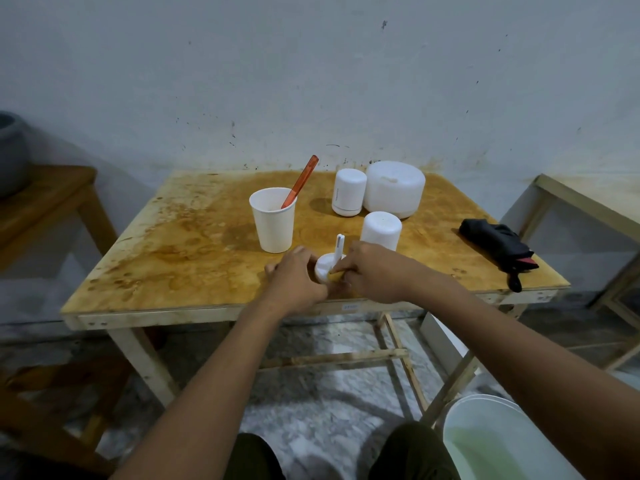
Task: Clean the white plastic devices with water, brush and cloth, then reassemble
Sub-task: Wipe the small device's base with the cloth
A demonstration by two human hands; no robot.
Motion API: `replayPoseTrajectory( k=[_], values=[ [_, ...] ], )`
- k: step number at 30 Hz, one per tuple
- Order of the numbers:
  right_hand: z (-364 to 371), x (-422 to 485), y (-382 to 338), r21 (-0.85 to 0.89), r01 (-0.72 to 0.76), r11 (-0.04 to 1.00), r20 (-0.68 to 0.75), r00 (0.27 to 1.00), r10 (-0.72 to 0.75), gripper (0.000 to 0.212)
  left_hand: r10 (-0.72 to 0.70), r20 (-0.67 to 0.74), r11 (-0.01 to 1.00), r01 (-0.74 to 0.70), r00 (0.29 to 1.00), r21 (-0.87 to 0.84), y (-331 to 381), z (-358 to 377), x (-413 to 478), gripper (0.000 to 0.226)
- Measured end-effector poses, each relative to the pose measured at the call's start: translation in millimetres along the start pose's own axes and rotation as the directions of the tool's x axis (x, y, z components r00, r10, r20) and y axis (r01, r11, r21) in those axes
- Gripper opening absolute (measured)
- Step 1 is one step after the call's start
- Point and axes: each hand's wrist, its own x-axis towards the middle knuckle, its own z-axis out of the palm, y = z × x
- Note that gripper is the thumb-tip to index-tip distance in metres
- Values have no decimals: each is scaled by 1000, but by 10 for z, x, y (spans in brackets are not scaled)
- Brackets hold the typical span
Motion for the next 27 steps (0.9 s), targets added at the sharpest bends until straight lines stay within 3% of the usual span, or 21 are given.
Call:
replayPoseTrajectory(
  k=[3,6,9,11,14,18,21,23,27],
  values=[
    [-23,-1,-17,16,-12,1000,9,1000,12,34,-35,-59,999,36,998,15,27,24,-23,41],
    [-88,-39,18,20,-42,999,52,998,41,35,-29,146,1000,28,989,12,-20,-175,57,56],
    [-126,-45,36,1,-36,999,103,994,36,35,6,381,998,17,925,-57,-86,-391,180,68],
    [-139,-44,38,-13,-32,999,128,991,33,35,29,451,996,13,892,-90,-85,-393,233,83],
    [-136,-45,33,4,-39,999,100,994,38,35,71,393,997,-55,917,-52,-102,-263,234,76],
    [-10,5,-52,38,-36,999,41,999,34,32,-25,78,997,31,997,-76,-135,-26,110,36],
    [-1,40,-80,51,-29,998,31,999,27,31,-53,-86,998,54,995,18,-15,53,5,38],
    [-50,20,-72,45,-40,998,62,997,37,33,-44,-14,998,44,999,34,8,-30,-13,53],
    [-95,-35,-18,22,-53,998,110,993,51,35,-21,300,998,2,954,63,-16,-358,93,65]
  ],
)
